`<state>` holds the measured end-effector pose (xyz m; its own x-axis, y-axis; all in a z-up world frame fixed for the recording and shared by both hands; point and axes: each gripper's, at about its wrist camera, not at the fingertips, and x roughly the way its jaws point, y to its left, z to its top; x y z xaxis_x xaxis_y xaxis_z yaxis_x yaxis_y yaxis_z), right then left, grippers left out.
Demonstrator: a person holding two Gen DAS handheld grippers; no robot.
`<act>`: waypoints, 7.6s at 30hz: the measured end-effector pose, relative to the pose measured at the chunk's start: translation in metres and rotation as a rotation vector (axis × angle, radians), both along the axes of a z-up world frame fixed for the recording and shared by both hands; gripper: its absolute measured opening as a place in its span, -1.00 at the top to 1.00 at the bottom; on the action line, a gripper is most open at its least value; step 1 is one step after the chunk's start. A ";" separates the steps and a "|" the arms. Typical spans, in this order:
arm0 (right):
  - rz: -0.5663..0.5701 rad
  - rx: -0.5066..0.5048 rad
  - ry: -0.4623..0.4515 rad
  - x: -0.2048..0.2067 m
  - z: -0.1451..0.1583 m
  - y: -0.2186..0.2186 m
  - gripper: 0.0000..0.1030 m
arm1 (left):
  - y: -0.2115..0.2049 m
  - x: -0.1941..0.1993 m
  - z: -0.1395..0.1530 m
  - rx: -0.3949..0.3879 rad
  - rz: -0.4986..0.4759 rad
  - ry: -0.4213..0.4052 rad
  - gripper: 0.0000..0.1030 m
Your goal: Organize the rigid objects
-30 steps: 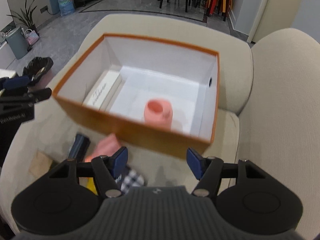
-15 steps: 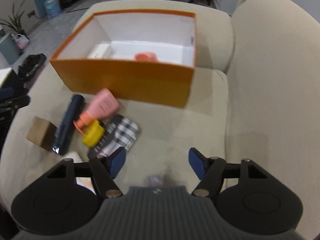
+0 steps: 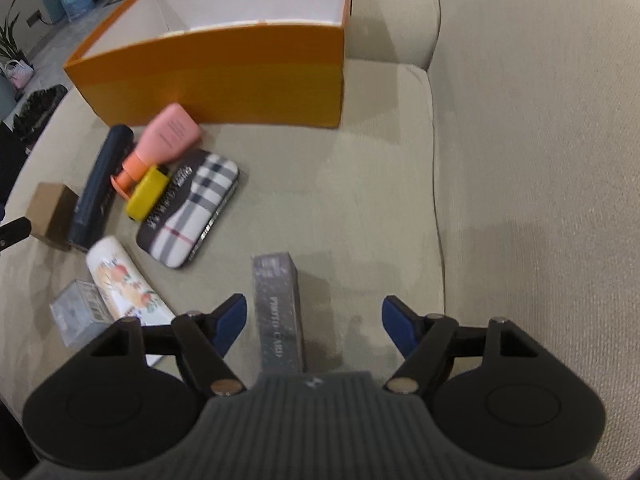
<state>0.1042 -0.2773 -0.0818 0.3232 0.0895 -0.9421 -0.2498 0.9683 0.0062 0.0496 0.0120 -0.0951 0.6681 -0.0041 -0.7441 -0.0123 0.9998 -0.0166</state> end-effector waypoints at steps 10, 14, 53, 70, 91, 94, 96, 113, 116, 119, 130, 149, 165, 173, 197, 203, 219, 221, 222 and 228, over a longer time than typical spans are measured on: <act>0.030 -0.006 0.073 0.004 -0.020 0.013 -0.44 | -0.004 0.007 -0.014 -0.005 -0.015 0.033 -0.68; 0.053 -0.027 0.077 0.007 -0.024 0.021 -0.44 | -0.006 0.016 -0.021 0.032 0.001 0.024 -0.71; 0.106 -0.108 0.224 0.021 -0.065 0.041 0.39 | -0.003 0.050 -0.048 0.074 -0.002 0.105 -0.33; 0.140 -0.049 0.132 0.008 -0.028 0.042 0.57 | 0.004 0.037 0.017 0.012 -0.052 0.031 -0.33; 0.142 -0.007 -0.059 0.045 0.075 0.040 0.57 | -0.015 0.071 0.091 0.011 -0.113 -0.100 -0.33; 0.148 -0.003 -0.074 0.052 0.083 0.045 0.57 | -0.016 0.081 0.097 0.004 -0.123 -0.103 -0.33; 0.154 -0.001 -0.082 0.055 0.086 0.047 0.57 | -0.016 0.087 0.100 -0.001 -0.127 -0.105 -0.33; 0.200 0.018 -0.141 0.115 0.115 0.077 0.57 | -0.022 0.158 0.102 0.006 -0.141 -0.080 -0.33; 0.207 0.014 -0.140 0.130 0.116 0.086 0.57 | -0.023 0.168 0.097 0.007 -0.143 -0.063 -0.33; 0.214 0.017 -0.136 0.143 0.116 0.094 0.57 | -0.023 0.178 0.092 0.005 -0.143 -0.039 -0.33; 0.223 0.008 -0.126 0.185 0.109 0.113 0.57 | -0.017 0.206 0.070 -0.010 -0.130 0.036 -0.33; 0.221 -0.033 -0.051 0.236 0.060 0.128 0.57 | -0.017 0.237 0.035 0.002 -0.120 0.139 -0.33; 0.198 -0.047 -0.020 0.270 0.027 0.139 0.57 | -0.019 0.270 0.019 0.033 -0.111 0.175 -0.33; 0.182 -0.043 -0.021 0.283 0.019 0.142 0.57 | -0.028 0.285 0.007 0.079 -0.109 0.200 -0.33; 0.173 -0.072 -0.036 0.298 0.014 0.147 0.48 | -0.030 0.299 0.001 0.146 -0.082 0.235 -0.50; 0.157 -0.097 -0.018 0.299 0.012 0.143 0.45 | -0.030 0.299 0.003 0.151 -0.077 0.233 -0.50; 0.071 -0.160 -0.073 0.297 0.016 0.117 0.38 | -0.053 0.295 0.005 0.095 -0.126 0.240 -0.49; 0.076 -0.159 -0.082 0.296 0.020 0.116 0.38 | -0.059 0.294 0.006 0.101 -0.131 0.232 -0.49; 0.077 -0.157 -0.085 0.295 0.022 0.115 0.39 | -0.061 0.294 0.006 0.102 -0.132 0.228 -0.49; 0.077 -0.172 -0.096 0.296 0.029 0.111 0.39 | -0.060 0.290 0.018 0.108 -0.128 0.206 -0.49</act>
